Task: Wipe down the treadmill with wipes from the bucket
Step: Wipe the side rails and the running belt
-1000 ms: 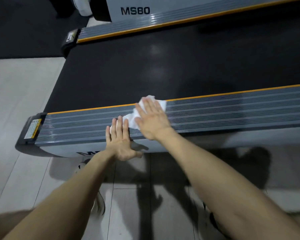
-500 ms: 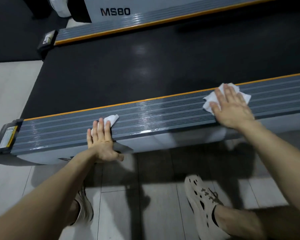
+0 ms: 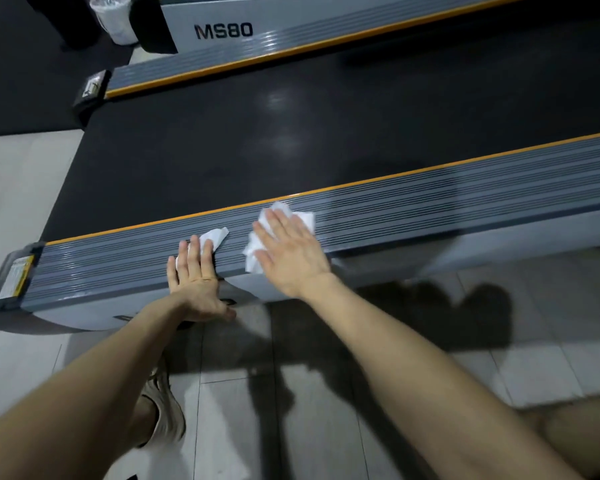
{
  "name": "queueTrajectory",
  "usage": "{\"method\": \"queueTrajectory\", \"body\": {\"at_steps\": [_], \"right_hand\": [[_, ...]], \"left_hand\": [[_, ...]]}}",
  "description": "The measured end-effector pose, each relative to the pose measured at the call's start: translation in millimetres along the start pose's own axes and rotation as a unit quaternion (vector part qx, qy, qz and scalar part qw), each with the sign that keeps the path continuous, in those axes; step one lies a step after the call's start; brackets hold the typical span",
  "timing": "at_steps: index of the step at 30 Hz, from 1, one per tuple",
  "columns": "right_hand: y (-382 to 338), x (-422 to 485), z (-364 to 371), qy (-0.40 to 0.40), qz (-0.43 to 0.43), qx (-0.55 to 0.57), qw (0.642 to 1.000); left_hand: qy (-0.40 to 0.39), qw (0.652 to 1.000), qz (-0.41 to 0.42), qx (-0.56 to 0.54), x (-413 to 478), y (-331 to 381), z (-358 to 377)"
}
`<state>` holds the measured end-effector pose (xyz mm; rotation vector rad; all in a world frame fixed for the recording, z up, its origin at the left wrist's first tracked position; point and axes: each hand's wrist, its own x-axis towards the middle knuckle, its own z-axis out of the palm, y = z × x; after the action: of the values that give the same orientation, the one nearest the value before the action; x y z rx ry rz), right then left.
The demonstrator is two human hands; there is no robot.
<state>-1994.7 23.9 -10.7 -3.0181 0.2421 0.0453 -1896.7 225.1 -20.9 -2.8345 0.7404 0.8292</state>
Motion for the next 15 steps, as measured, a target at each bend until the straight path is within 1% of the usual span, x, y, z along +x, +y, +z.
{"method": "queueTrajectory", "body": {"at_steps": [2,4,6,8,9,10,11,13,15], "right_hand": [[61.1,-30.9,-4.3,0.052,0.037,0.000,0.998],[138.5,-65.9,-18.3,0.072,0.102,-0.041,0.991],[211.2,-105.1,-41.0,0.057,0.192,-0.072,0.977],[256.3,-128.6,-61.2,0.020,0.293,-0.046,0.955],[261.0,-129.8,-66.8,0.022,0.328,-0.034,0.944],[251.4,-123.7,-67.3,0.031,0.339,-0.028,0.940],[229.3,-113.2,-64.2,0.048,0.323,-0.031,0.945],[165.5,-79.9,-44.0,0.071,0.235,-0.038,0.969],[85.6,-44.5,-18.7,0.071,0.133,-0.006,0.989]], "left_hand": [[0.000,1.000,0.005,0.000,-0.4,-1.3,1.2],[-0.002,1.000,0.012,-0.002,1.2,-2.3,0.2],[0.007,1.000,0.018,-0.005,2.4,-2.6,2.3],[0.026,0.999,0.022,-0.008,3.7,-3.6,8.0],[0.043,0.999,0.026,-0.007,4.7,-4.8,11.2],[0.060,0.998,0.029,-0.006,5.9,-6.4,14.0],[0.071,0.997,0.031,-0.006,6.8,-7.7,16.3],[0.081,0.996,0.033,0.003,9.4,-9.8,19.5],[0.092,0.995,0.032,0.011,12.9,-12.8,20.7]]}}
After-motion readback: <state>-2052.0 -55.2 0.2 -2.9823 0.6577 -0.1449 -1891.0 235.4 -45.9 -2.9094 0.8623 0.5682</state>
